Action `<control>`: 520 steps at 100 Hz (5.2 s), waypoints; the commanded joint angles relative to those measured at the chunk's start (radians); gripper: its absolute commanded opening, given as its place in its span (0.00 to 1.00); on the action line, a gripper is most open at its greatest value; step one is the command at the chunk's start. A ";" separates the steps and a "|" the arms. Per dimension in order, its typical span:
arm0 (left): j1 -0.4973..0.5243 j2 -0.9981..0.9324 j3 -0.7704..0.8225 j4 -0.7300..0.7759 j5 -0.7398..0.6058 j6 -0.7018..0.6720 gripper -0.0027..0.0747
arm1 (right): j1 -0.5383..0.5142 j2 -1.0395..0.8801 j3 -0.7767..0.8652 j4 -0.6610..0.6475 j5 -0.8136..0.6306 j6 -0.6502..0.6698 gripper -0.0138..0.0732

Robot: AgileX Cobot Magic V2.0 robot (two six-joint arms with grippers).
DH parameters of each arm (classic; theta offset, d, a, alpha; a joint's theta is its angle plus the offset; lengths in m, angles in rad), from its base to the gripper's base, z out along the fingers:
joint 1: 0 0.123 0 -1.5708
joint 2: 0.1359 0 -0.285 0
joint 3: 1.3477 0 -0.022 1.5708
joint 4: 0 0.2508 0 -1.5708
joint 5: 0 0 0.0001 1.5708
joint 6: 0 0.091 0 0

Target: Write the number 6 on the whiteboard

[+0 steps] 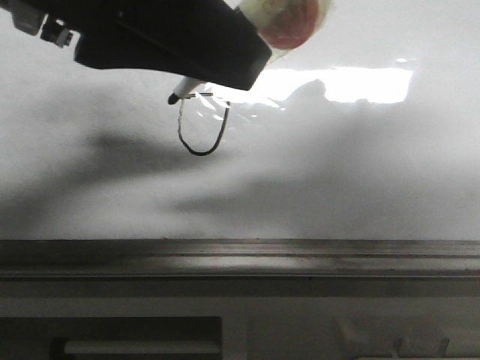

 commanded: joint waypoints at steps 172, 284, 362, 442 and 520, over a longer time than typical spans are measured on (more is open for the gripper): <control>-0.010 -0.116 0.189 -0.441 -0.728 -0.222 0.01 | -0.185 -0.147 0.042 0.081 -0.134 -0.016 0.67; -0.010 -0.275 0.189 -0.460 -0.778 -0.036 0.75 | -0.185 -0.149 0.042 0.059 -0.119 -0.016 0.67; -0.010 -1.017 0.540 -0.551 -0.693 0.309 0.01 | -0.185 -0.832 0.648 0.053 -0.632 -0.094 0.08; -0.010 -1.119 0.581 -0.582 -0.697 0.309 0.01 | -0.185 -0.910 0.737 0.053 -0.667 -0.094 0.08; 0.381 -1.031 0.691 0.480 -0.550 -0.659 0.01 | -0.185 -0.910 0.737 0.053 -0.667 -0.094 0.08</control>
